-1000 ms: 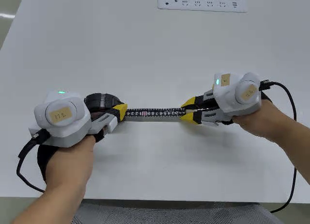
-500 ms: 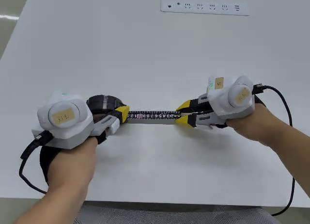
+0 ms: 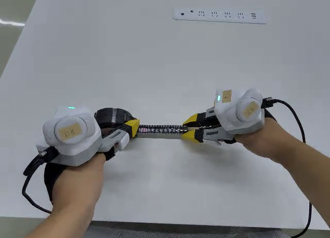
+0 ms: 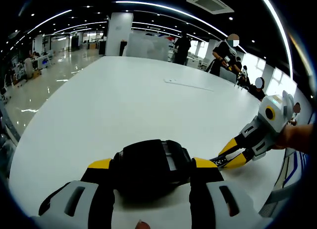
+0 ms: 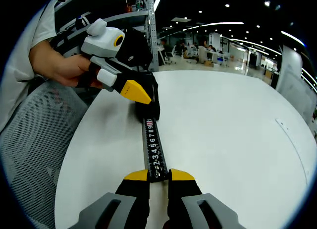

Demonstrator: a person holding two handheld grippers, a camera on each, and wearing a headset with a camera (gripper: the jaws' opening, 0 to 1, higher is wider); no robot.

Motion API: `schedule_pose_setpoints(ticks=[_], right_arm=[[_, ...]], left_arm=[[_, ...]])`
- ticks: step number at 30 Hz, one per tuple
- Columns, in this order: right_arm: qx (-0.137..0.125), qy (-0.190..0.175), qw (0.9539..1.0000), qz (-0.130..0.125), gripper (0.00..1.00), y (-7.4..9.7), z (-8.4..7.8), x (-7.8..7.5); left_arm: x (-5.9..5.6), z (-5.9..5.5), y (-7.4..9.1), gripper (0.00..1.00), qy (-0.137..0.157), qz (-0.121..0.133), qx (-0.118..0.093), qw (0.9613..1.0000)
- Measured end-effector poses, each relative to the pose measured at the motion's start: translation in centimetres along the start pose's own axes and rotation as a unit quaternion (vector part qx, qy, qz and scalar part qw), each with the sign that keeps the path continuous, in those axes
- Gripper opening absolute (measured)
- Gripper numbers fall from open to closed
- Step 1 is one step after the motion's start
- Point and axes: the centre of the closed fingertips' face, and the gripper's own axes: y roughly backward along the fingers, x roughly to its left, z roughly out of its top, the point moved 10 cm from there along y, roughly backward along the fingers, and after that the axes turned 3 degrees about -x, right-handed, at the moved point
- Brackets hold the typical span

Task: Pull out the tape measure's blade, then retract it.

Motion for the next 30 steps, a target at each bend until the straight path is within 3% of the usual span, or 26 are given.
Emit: schedule_pose_setpoints(ticks=[30], right_arm=[[-0.015,-0.003,0.9999,0.007,0.09,-3.4,2.2,0.3]], left_arm=[[0.0,-0.1,-0.2,0.57,0.005,0.000,-0.002,1.0000]])
